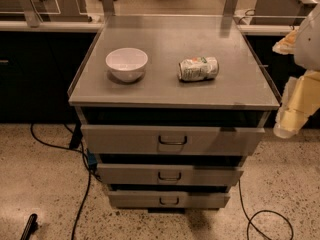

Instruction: Open top drawer

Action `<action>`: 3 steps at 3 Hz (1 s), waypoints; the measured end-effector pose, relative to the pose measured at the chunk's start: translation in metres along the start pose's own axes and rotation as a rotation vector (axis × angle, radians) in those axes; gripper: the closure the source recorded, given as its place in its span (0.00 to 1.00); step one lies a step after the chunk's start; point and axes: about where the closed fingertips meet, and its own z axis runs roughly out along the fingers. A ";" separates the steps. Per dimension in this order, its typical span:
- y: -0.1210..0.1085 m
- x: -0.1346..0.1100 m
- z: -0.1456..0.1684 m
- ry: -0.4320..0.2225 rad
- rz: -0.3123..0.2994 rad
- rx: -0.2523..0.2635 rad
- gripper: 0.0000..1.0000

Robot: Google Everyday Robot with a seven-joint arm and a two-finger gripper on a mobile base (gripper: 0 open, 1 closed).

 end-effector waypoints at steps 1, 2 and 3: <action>0.000 0.000 0.000 0.000 0.000 0.000 0.00; 0.004 0.001 0.002 -0.012 0.026 0.041 0.00; 0.035 0.012 0.011 -0.086 0.107 0.081 0.00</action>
Offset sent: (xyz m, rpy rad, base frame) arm -0.0082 -0.0024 -0.0122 0.0243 -0.0867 -0.0801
